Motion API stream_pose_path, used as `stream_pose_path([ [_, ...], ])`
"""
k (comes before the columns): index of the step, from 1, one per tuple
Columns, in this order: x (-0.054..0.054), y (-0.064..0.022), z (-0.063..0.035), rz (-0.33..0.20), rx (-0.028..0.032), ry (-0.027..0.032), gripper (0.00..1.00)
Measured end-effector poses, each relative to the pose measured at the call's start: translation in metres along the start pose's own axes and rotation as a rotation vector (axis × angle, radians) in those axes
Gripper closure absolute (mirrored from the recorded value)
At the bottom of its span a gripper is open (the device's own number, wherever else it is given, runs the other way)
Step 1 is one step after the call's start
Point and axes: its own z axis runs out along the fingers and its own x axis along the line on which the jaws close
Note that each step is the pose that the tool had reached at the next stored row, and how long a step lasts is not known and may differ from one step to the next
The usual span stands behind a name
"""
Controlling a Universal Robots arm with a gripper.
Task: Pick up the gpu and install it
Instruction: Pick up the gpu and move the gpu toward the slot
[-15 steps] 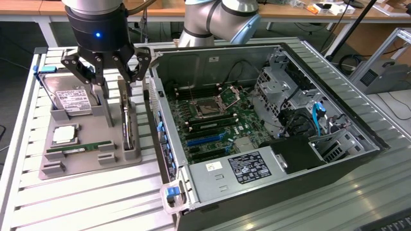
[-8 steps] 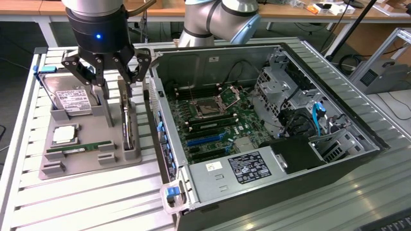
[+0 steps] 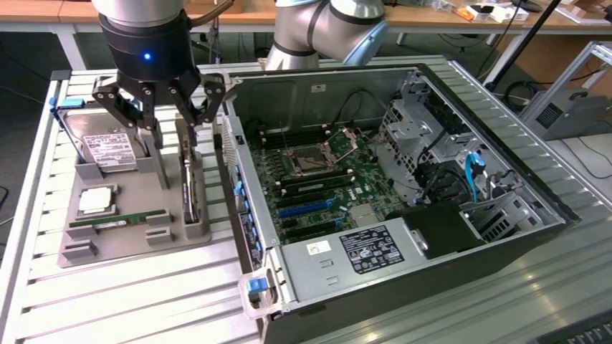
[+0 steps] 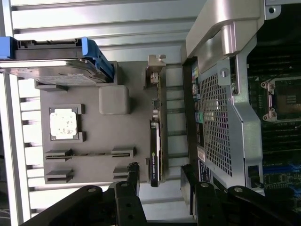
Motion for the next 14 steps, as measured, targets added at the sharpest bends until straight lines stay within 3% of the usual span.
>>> stream_pose_path([
  [14, 0.0001, -0.0003, 0.0029, 0.0, 0.0, 0.0, 0.52],
])
